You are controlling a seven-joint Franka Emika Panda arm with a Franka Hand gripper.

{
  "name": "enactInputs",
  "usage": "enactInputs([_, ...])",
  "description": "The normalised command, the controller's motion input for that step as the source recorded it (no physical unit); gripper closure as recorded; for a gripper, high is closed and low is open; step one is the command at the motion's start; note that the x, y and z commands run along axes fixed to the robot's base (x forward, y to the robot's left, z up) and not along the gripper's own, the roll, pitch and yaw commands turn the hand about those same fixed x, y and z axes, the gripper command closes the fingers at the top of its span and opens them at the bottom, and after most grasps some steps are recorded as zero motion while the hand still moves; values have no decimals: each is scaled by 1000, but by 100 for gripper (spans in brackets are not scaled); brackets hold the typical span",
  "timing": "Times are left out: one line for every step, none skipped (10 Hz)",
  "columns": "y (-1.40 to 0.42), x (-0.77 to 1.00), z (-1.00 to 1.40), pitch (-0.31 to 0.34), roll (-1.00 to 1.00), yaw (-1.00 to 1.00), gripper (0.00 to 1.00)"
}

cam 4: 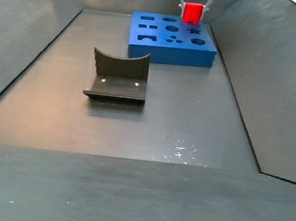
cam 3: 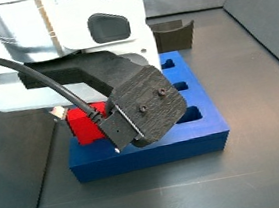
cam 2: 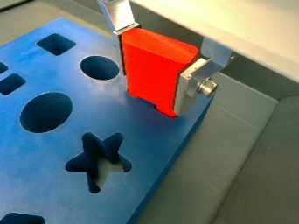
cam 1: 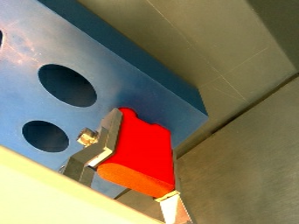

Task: Pick up the square-circle object. Move up. Move to above the board. Insert the square-circle object.
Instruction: Insert the square-circle object.

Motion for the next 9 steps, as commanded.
enactInputs([0,0,-1000,-109,51,0,100])
enactInputs([0,11,-957,-140,34,0,100])
enactInputs([0,6,-546,-96,0,0,100])
enactInputs([0,26,-254,-17,0,0,100])
enactInputs([0,0,-537,-56,37,0,100])
enactInputs([0,0,-957,-146,79,0,100])
enactInputs([0,0,-971,-140,81,0,100])
enactInputs([0,0,-306,-127,0,0,100])
enactInputs([0,0,0,0,0,0,100])
